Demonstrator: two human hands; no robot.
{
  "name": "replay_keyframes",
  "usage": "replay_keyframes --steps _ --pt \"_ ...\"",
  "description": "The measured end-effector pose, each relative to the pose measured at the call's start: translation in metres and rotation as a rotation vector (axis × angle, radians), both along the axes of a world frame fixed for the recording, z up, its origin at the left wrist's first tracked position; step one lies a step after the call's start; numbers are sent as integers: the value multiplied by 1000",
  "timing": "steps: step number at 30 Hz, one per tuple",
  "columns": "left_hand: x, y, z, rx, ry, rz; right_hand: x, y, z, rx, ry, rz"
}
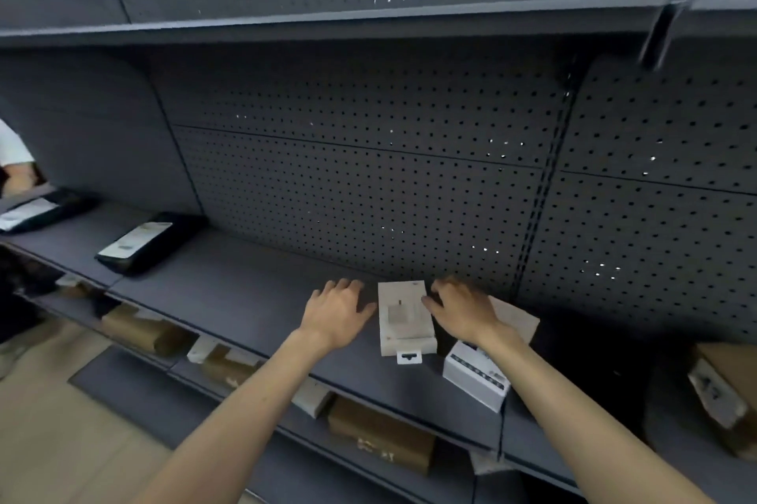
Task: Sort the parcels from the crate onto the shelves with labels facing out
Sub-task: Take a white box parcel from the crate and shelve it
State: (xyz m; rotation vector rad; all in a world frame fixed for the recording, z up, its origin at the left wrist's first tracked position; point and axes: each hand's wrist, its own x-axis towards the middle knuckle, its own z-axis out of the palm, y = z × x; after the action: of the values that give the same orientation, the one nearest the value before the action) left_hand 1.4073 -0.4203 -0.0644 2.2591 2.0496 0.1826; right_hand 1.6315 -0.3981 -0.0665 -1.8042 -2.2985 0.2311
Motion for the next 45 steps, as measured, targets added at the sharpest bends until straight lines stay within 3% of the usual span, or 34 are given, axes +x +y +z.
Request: replay_keyframes --steps 13,25,32,38,45 --pt "3 82 -64 -210 19 -295 -26 58 -81 -293 154 -342" --pt "-31 101 -81 -203 -52 -481 -70 31 -88 -265 362 -571" --pt "-71 109 -70 -306 -305 -461 -127 19 -47 -161 681 -648" --pt "-113 110 -62 -396 -740 -440 -195 22 -29 -57 697 -532" --pt "-145 113 -66 -461 -904 -428 -233 18 -43 -17 666 -532"
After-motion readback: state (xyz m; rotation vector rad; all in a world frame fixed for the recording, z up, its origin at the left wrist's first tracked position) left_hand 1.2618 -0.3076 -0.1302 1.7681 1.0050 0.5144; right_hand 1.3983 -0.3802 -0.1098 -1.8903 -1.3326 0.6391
